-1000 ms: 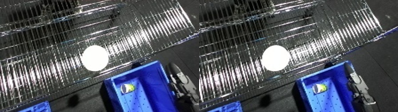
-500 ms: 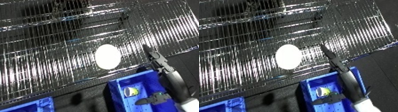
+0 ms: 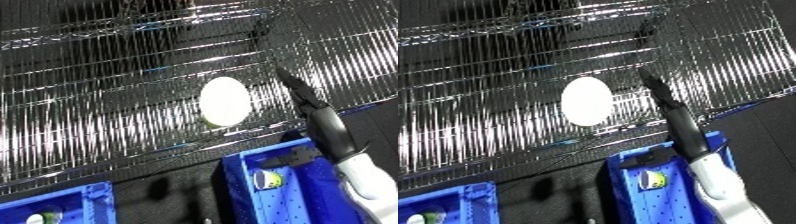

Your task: Pick up the object and place it into the box

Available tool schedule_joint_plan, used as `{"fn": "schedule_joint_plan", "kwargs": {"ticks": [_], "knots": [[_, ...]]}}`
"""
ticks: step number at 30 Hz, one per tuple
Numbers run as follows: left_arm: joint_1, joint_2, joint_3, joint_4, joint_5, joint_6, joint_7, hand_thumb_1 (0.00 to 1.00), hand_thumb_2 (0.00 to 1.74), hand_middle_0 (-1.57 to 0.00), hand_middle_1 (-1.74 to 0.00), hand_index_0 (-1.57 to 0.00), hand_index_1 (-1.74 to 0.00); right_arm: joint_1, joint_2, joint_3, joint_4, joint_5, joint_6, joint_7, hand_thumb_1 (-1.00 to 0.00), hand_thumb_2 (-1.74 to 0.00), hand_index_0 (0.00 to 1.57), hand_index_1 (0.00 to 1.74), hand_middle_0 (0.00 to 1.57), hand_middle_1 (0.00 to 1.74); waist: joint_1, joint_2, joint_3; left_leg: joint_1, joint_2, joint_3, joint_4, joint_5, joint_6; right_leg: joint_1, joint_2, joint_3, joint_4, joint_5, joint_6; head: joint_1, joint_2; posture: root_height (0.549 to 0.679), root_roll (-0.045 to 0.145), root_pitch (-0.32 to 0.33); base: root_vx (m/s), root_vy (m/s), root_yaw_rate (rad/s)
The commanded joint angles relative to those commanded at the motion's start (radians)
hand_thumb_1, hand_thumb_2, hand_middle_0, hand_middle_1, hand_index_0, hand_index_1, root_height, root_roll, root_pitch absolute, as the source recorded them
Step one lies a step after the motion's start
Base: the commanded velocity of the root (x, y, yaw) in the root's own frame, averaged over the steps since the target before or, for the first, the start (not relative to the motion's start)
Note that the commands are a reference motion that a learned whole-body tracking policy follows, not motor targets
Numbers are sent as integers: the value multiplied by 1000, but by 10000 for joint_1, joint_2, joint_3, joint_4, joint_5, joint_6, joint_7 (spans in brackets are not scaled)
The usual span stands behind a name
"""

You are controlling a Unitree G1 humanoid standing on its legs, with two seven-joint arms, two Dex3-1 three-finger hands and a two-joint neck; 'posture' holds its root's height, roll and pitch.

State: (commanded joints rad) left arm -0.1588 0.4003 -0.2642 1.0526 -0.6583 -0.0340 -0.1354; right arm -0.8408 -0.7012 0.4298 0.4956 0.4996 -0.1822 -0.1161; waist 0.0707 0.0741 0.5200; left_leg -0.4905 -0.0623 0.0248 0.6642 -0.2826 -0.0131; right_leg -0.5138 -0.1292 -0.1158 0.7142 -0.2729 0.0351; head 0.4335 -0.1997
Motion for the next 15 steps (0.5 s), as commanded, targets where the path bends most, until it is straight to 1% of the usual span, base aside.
{"fn": "schedule_joint_plan", "kwargs": {"ticks": [4, 7, 10, 15], "knots": [[4, -47, -174, -140, -67, -22, 43, 0, 0, 0, 0, 0, 0, -511, 87, 287, 702, 114, 82, -10, 0, 0, 0, 0, 0, 0, 103, 73, 0, -151, -35, -15, 53, 7, 15, -165, -26, -30, 95, -1, -28, 239, 191, 639, 67, 74, 16, 12, 58], [15, -73, -282, -248, -109, -28, 77, 0, 0, 0, 0, 0, 0, -855, 181, 434, 1111, 259, 154, 63, 0, 0, 0, 0, 0, 0, 185, 136, 0, -273, -66, -23, 105, 6, 29, -298, -39, -56, 194, -24, -59, 449, 358, 637, 68, 80, 17, 18, 56], [6, -77, -361, -362, -151, 21, 98, 0, 0, 0, 0, 0, 0, -1195, 263, 608, 1427, 371, 265, 213, 0, 0, 0, 0, 0, 0, 268, 200, 0, -402, -93, -24, 162, 3, 39, -429, -64, -82, 291, -54, -90, 562, 417, 636, 70, 86, 16, 24, 53], [55, -89, -501, -528, -211, 85, 125, 0, 0, 0, 0, 0, 0, -1666, 384, 931, 1778, 431, 443, 510, 0, 0, 0, 0, 0, 0, 404, 294, 0, -572, -133, -50, 179, 35, 52, -614, -94, -121, 398, -74, -121, 765, 543, 635, 71, 97, 22, 18, 53]]}}
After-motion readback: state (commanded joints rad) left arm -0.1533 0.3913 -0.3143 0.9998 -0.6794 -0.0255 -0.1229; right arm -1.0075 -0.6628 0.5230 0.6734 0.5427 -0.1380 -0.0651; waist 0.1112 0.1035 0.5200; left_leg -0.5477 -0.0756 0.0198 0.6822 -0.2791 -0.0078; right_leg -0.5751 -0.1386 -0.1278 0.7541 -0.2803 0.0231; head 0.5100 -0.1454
